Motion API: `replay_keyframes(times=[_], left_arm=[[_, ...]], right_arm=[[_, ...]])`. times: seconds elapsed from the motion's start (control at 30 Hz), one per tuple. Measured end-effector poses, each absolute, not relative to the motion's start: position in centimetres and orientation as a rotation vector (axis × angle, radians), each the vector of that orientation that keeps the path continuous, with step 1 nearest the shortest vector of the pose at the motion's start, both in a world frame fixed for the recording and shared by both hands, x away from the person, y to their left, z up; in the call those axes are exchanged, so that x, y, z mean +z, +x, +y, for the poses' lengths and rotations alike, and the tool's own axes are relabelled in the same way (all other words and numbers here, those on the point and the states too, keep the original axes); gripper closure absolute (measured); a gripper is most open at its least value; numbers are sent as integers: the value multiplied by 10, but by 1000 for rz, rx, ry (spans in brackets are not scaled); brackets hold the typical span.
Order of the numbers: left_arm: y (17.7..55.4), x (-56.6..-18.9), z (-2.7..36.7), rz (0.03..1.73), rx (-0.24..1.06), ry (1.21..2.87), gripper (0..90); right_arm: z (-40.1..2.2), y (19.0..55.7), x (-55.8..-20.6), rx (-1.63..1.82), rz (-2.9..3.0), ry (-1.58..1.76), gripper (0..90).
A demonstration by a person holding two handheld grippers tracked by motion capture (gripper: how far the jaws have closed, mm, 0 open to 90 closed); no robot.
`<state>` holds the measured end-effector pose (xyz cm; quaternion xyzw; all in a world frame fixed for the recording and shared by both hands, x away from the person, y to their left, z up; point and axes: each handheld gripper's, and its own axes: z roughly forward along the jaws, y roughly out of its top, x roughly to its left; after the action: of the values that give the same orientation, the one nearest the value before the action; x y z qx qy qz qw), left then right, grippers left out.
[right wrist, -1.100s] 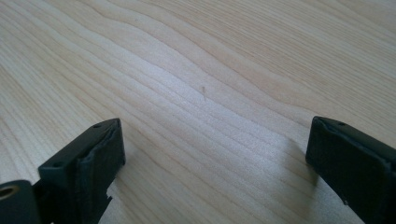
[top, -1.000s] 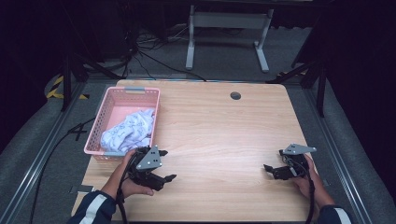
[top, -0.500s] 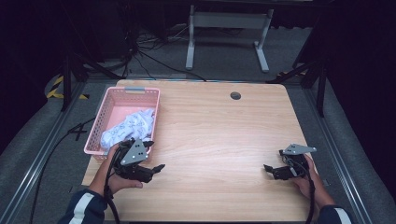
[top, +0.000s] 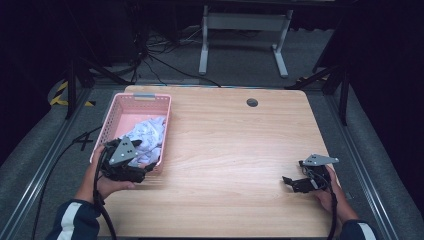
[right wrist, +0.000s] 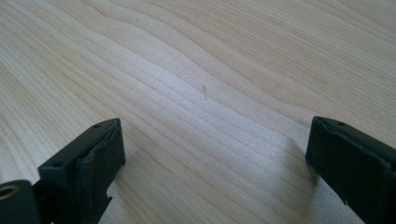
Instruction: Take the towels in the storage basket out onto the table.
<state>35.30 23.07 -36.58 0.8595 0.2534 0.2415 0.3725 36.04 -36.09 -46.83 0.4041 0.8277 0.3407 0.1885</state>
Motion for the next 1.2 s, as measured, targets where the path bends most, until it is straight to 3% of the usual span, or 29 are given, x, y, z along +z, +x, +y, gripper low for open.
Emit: replay_keyframes(times=[0.37,0.63,0.97,1.07,1.2], left_arm=[[399,-374,244,798,568,2321,158],[436,-388,239,886,434,2467,161],[462,-407,225,925,478,2607,143],[470,-416,221,975,509,2672,93],[488,-427,225,1114,330,2670,0]], right_arm=[[-361,360,-468,958,2328,1137,49],[-361,360,-468,958,2328,1137,49],[-361,360,-468,958,2328,1137,50],[-361,360,-468,958,2328,1136,50],[-361,360,-468,958,2328,1137,49]])
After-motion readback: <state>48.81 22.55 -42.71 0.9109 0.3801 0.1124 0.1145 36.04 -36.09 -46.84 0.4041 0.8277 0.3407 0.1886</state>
